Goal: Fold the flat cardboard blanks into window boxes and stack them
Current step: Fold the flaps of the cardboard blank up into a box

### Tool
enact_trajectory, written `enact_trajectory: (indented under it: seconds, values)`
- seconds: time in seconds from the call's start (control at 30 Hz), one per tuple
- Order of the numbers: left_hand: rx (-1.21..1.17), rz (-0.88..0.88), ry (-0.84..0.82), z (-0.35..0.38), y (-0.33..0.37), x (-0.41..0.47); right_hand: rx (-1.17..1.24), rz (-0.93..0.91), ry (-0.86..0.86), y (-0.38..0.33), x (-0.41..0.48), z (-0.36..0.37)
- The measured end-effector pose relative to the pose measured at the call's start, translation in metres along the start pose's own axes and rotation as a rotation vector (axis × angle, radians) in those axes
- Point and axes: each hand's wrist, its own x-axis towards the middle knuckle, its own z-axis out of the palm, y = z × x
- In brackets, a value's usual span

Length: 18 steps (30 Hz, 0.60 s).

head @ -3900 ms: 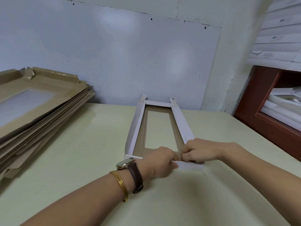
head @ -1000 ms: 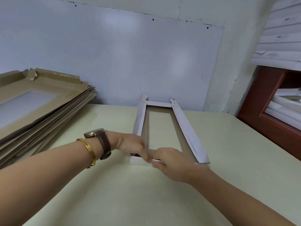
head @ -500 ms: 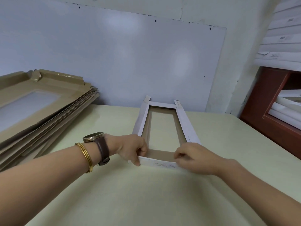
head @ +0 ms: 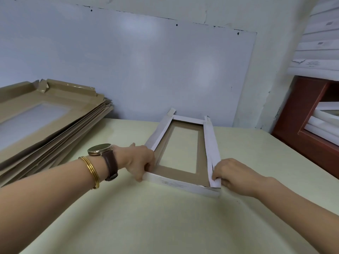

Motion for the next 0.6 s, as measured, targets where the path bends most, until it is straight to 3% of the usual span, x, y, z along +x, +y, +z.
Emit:
enact_trajectory:
  seconds: [0.13,0.23,0.37,0.6]
  values:
    - [0.096,-0.096,-0.084,-0.012,0.013,0.001,0.009,-0.062,0.019,-0.020,0.013,-0.008]
    - [-0.034,-0.036,-0.074,-0.018,0.037,0.003,-0.012,-0.101,0.045,-0.045,0.027,-0.015]
    - [-0.203,0.061,0.004,-0.009,0.066,0.010,0.073,-0.098,0.105,-0.076,0.047,-0.021]
    - [-0.043,0.050,0.306,0.017,0.053,0.011,0.254,0.000,0.100,-0.081,0.051,-0.017]
